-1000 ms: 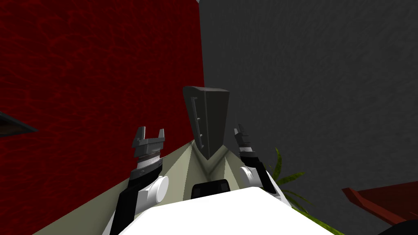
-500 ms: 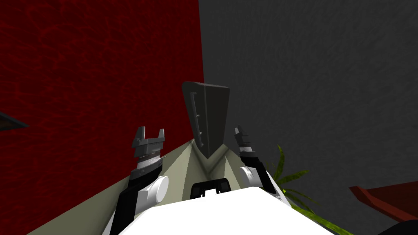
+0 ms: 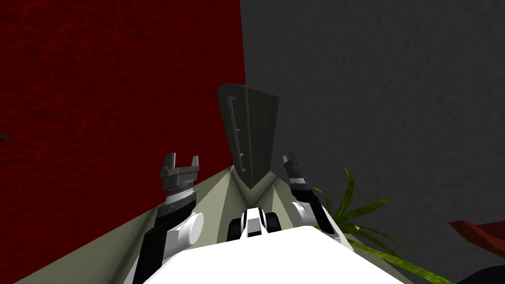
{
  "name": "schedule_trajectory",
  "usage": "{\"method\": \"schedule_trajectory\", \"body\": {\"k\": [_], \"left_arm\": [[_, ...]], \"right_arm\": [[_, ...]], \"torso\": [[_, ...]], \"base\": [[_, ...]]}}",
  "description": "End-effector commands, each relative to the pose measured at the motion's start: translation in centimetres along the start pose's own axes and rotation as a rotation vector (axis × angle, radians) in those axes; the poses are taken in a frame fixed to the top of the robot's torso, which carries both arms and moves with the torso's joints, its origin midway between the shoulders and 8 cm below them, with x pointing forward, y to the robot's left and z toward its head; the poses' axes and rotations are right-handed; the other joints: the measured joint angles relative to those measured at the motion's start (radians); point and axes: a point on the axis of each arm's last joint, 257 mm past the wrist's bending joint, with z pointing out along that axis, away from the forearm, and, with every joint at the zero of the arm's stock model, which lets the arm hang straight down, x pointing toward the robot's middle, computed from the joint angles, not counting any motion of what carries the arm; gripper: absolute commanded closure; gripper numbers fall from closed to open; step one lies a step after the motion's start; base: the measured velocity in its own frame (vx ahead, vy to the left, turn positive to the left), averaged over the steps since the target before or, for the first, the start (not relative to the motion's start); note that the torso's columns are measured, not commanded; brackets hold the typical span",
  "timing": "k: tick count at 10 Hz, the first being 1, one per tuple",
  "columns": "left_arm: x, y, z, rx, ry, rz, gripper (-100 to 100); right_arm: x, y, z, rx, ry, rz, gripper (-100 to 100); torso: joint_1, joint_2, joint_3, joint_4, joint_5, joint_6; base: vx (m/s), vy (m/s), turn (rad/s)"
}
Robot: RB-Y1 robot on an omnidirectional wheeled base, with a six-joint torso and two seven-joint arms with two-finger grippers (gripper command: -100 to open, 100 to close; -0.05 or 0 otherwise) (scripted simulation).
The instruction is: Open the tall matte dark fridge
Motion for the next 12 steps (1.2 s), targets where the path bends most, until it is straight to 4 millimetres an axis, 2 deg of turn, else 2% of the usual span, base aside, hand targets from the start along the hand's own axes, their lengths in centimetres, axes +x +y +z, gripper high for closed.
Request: {"method": "schedule_trajectory", "body": {"k": [1, 9, 10, 11, 12], "left_arm": [[0.0, 0.0, 0.0, 0.000, 0.000, 0.000, 0], [0.0, 0.0, 0.0, 0.000, 0.000, 0.000, 0], [0.0, 0.0, 0.0, 0.000, 0.000, 0.000, 0], [0.0, 0.0, 0.0, 0.000, 0.000, 0.000, 0], [0.0, 0.0, 0.0, 0.000, 0.000, 0.000, 0]], "right_arm": [[-0.3, -1.0, -0.5, 0.016, 0.055, -0.091, -100], [-2.0, -3.7, -1.5, 0.046, 0.216, -0.351, -100], [-2.9, -4.5, -1.7, 0.055, 0.234, -0.413, -100], [-2.8, -4.4, -1.6, 0.052, 0.259, -0.430, -100], [-3.8, -5.1, -1.8, 0.061, 0.273, -0.493, -100]], "torso": [[0.000, 0.009, -0.020, 0.010, 0.000, 0.000], [0.000, 0.014, -0.024, 0.014, 0.000, 0.000], [-0.001, 0.014, -0.025, 0.014, 0.000, 0.000], [0.000, 0.013, -0.025, 0.014, 0.000, 0.000], [0.000, 0.014, -0.025, 0.014, 0.000, 0.000]], "base": [[0.048, 0.023, 0.044], [0.054, 0.023, 0.036], [0.069, 0.021, 0.050], [0.059, 0.018, 0.033], [0.063, 0.025, 0.069]]}}
